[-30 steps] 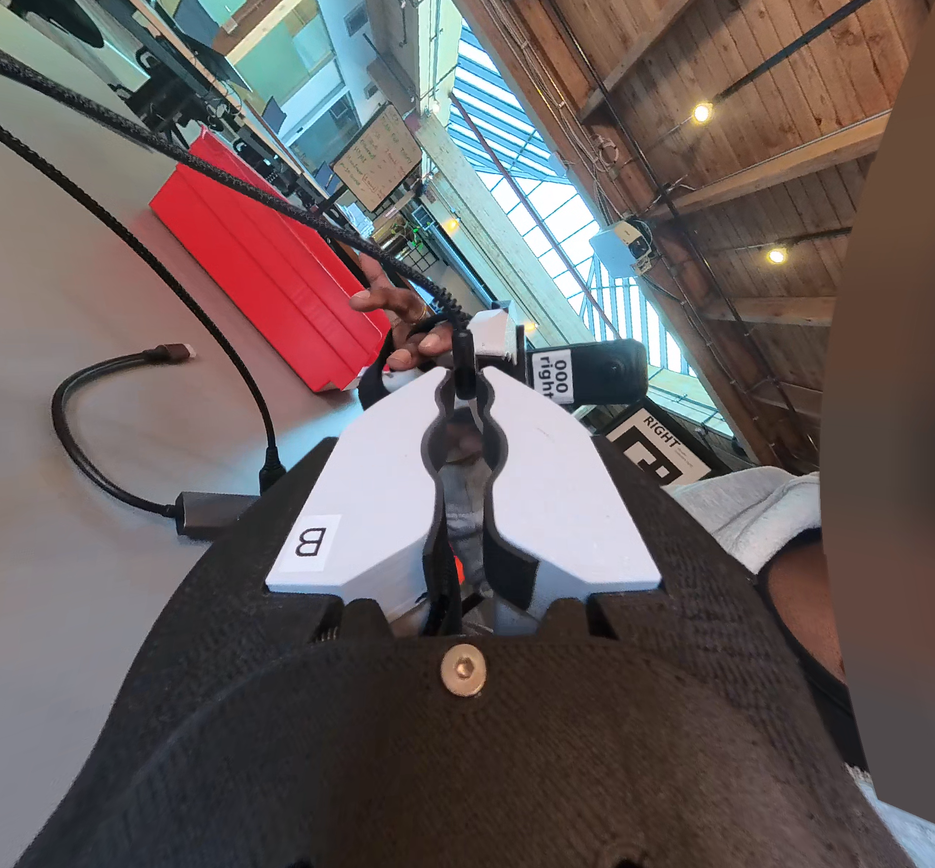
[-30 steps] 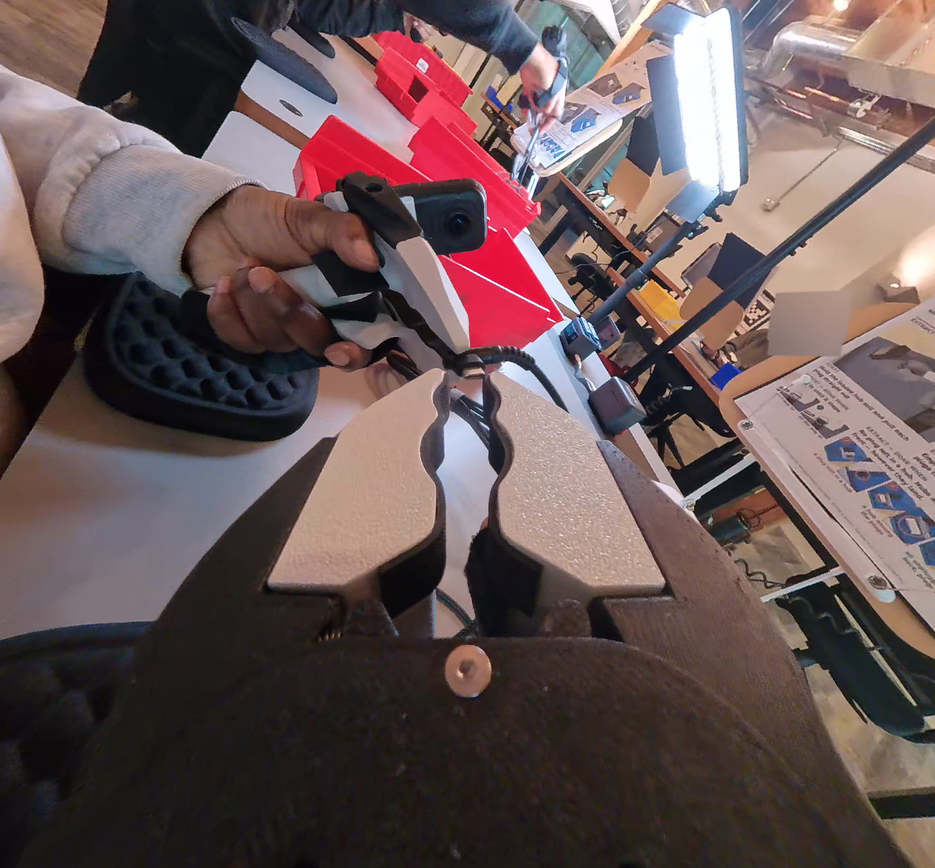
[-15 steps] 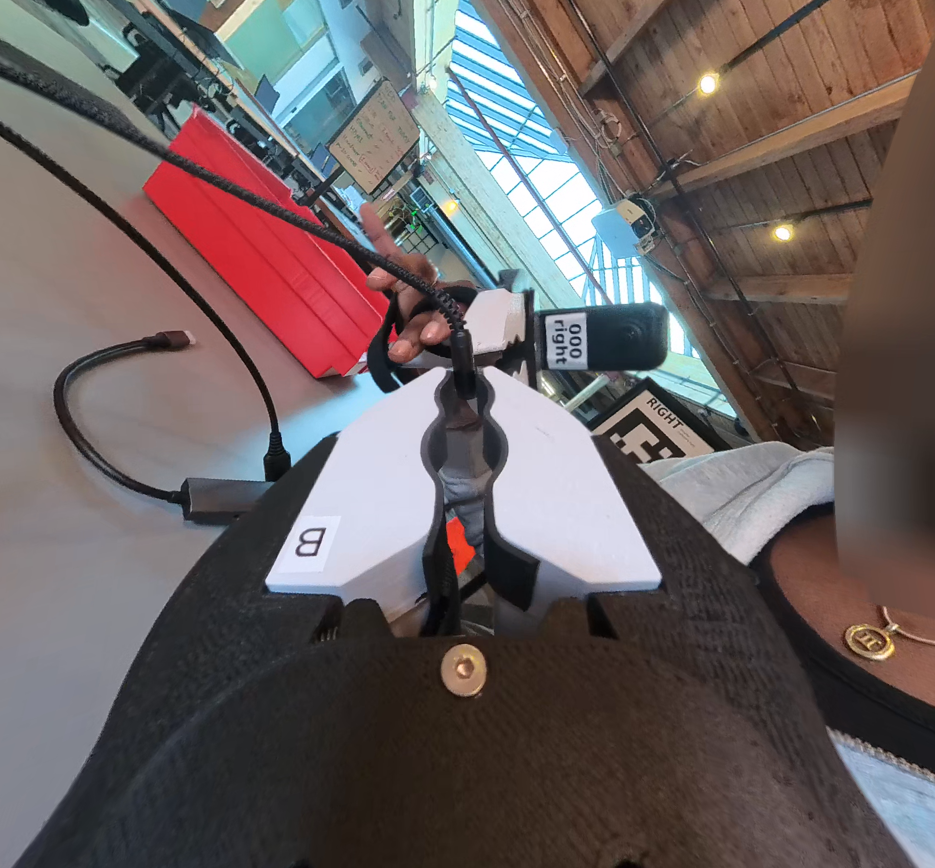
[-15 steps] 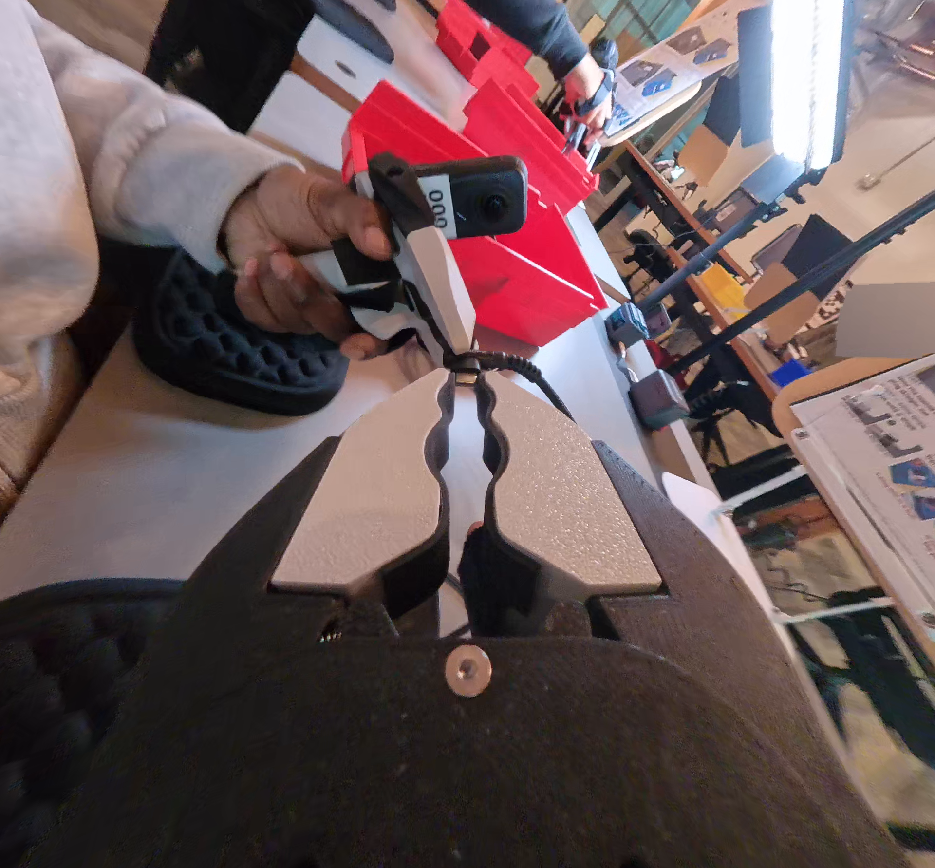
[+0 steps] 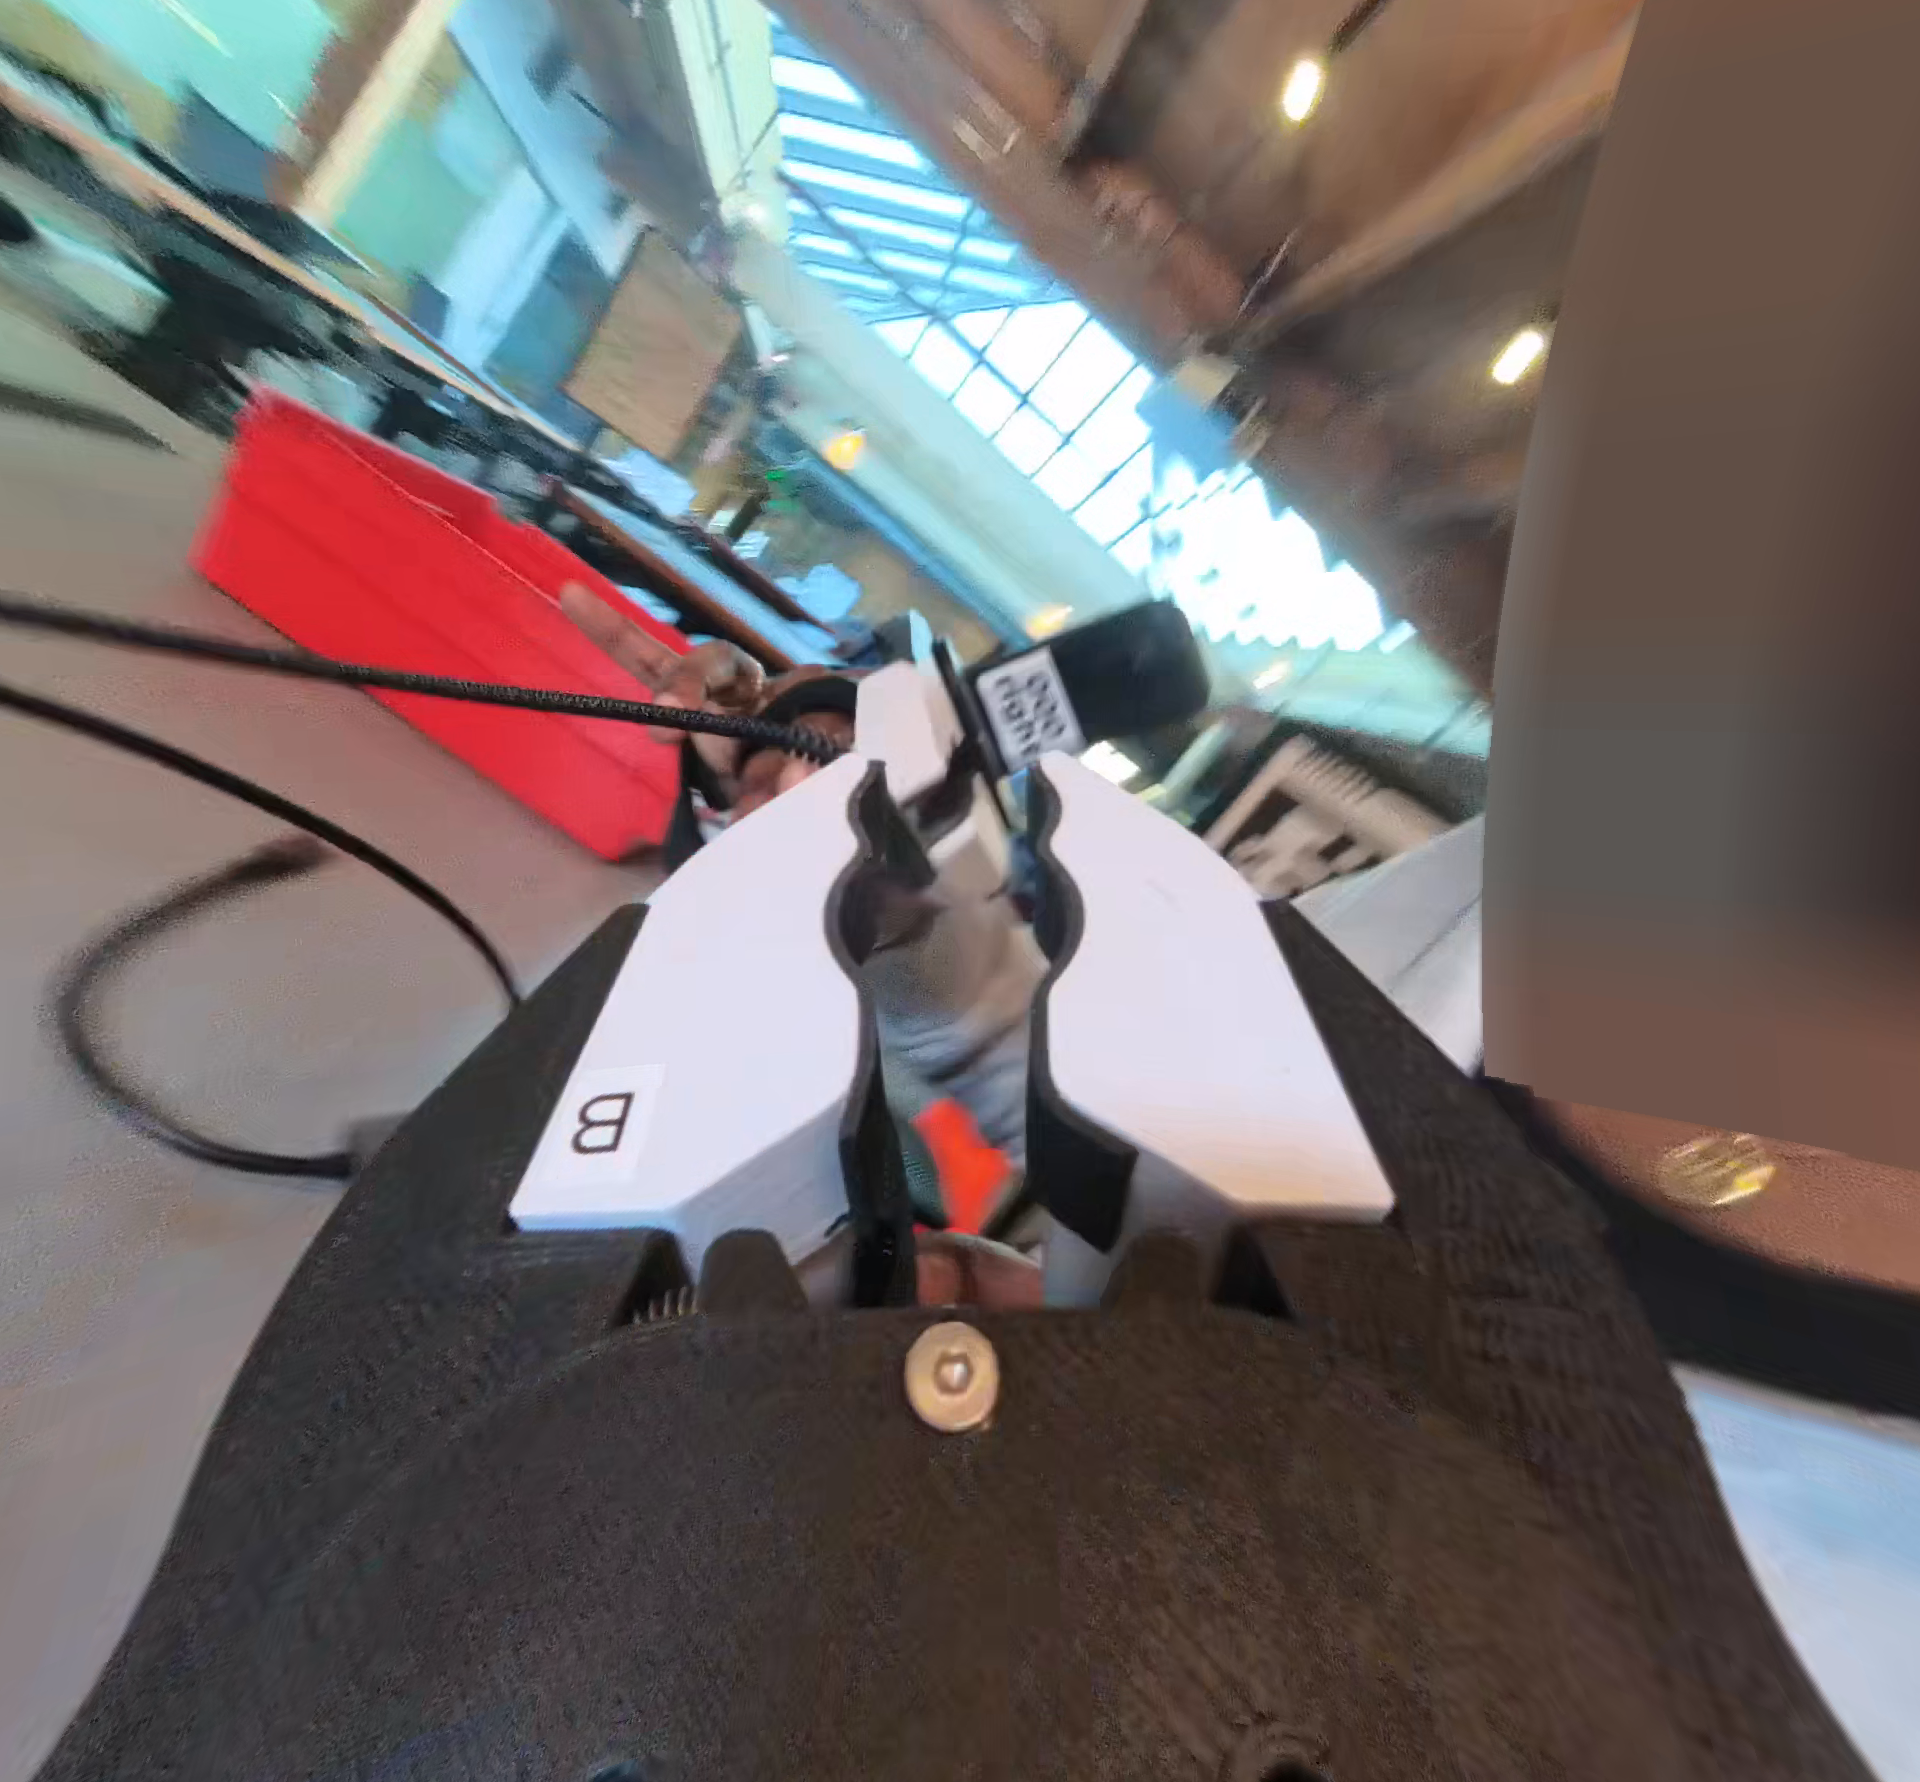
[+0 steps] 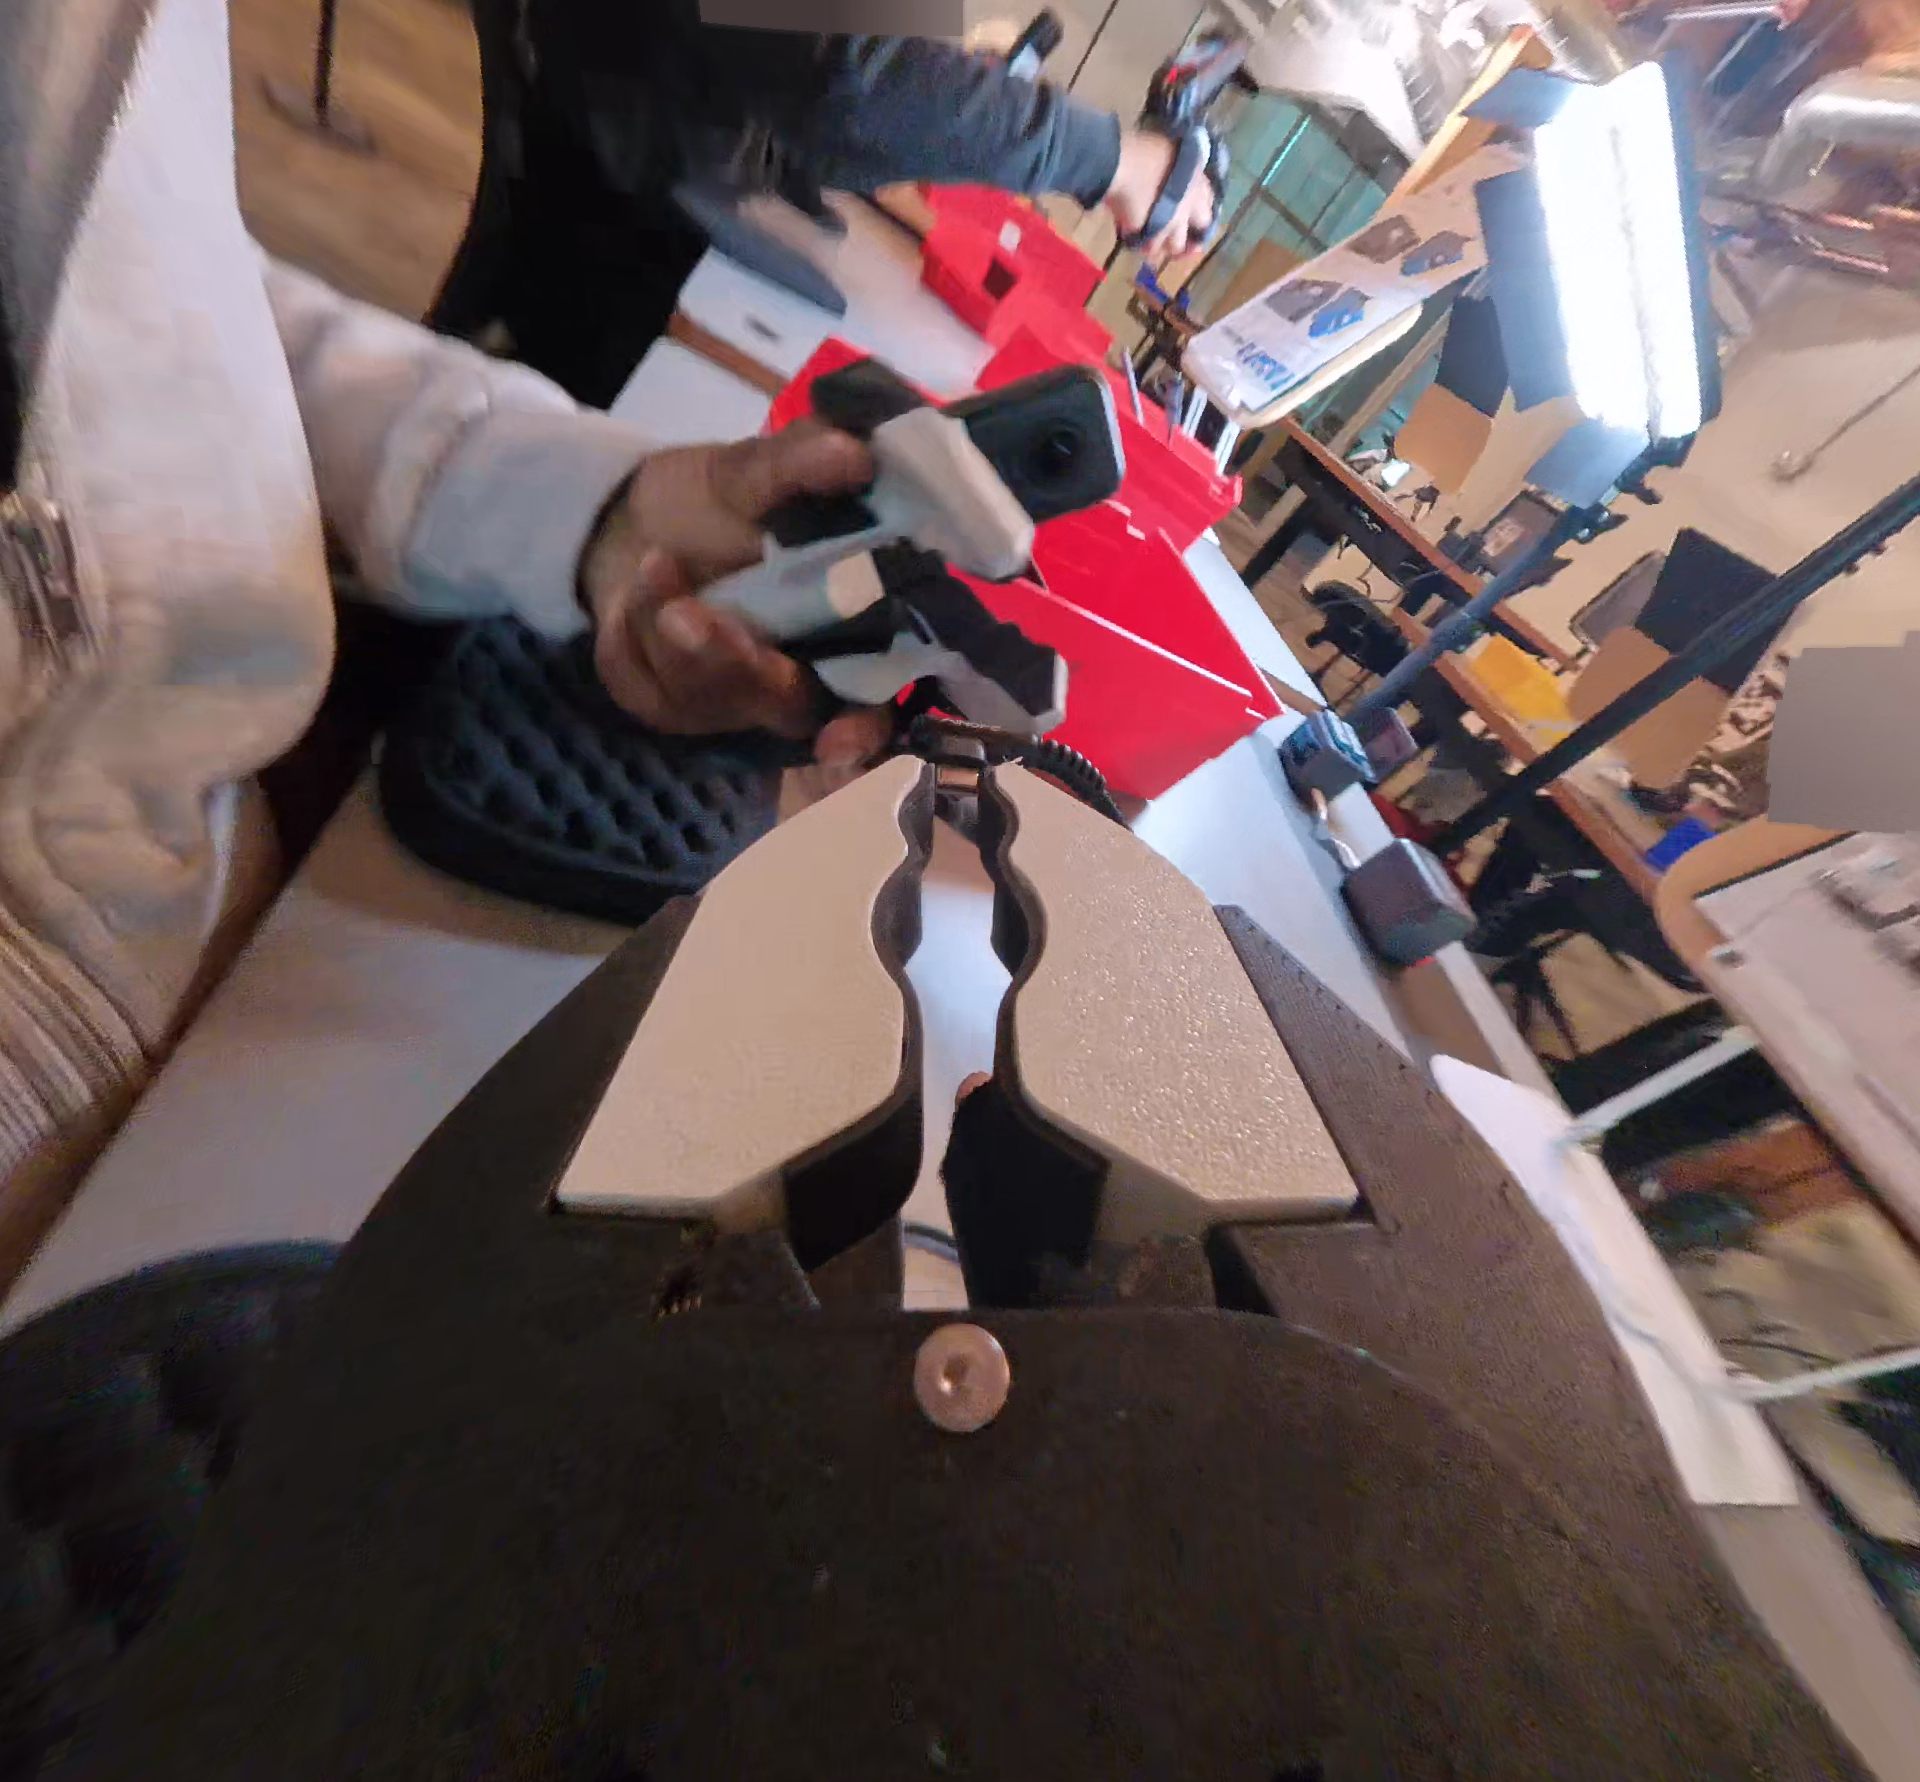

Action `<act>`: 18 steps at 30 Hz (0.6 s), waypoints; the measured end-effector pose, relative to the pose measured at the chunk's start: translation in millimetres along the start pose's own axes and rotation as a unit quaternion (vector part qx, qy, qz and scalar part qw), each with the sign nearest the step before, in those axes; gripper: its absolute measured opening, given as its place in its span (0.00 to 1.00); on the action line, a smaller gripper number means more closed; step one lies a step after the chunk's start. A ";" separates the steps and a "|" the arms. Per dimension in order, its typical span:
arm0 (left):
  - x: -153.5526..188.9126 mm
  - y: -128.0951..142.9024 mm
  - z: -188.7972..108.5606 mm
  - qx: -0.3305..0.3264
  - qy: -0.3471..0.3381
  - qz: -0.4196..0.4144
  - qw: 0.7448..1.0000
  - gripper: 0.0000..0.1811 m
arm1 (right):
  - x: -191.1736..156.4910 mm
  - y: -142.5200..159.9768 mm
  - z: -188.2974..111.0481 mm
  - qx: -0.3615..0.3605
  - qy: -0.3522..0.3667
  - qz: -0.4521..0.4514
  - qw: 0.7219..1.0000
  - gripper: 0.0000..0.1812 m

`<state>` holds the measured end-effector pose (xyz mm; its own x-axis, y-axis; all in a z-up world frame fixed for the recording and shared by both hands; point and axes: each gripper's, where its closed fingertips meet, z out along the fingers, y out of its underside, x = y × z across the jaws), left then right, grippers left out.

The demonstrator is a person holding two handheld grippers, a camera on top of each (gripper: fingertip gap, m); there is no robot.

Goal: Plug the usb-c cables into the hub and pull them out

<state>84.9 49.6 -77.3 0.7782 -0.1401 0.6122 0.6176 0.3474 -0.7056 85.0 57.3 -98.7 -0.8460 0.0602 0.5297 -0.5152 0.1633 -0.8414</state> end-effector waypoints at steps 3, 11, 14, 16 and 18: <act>-10.7 7.6 -1.8 -0.010 -0.011 -0.071 0.997 0.14 | -1.6 1.3 0.9 -0.029 -0.002 -0.058 0.998 0.04; -17.6 26.4 1.5 -0.066 -0.042 -0.080 0.994 0.06 | -3.0 6.2 2.5 -0.058 -0.037 -0.098 0.993 0.04; -18.7 24.8 1.5 -0.065 -0.052 -0.045 0.996 0.05 | -0.3 7.2 2.9 -0.055 -0.029 -0.063 0.996 0.04; -16.8 18.5 1.0 -0.047 -0.045 -0.036 0.997 0.05 | 11.1 0.5 -2.1 -0.026 0.008 -0.004 1.000 0.08; -19.5 13.3 -3.0 -0.032 -0.050 -0.028 0.998 0.05 | 33.8 -5.2 -18.5 0.017 0.063 0.082 0.995 0.11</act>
<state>78.2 54.2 -99.7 0.7286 -0.0641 0.6820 0.6688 0.2814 -0.6881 61.7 76.7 -74.5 -0.8963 0.2062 0.3927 -0.3779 0.1084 -0.9195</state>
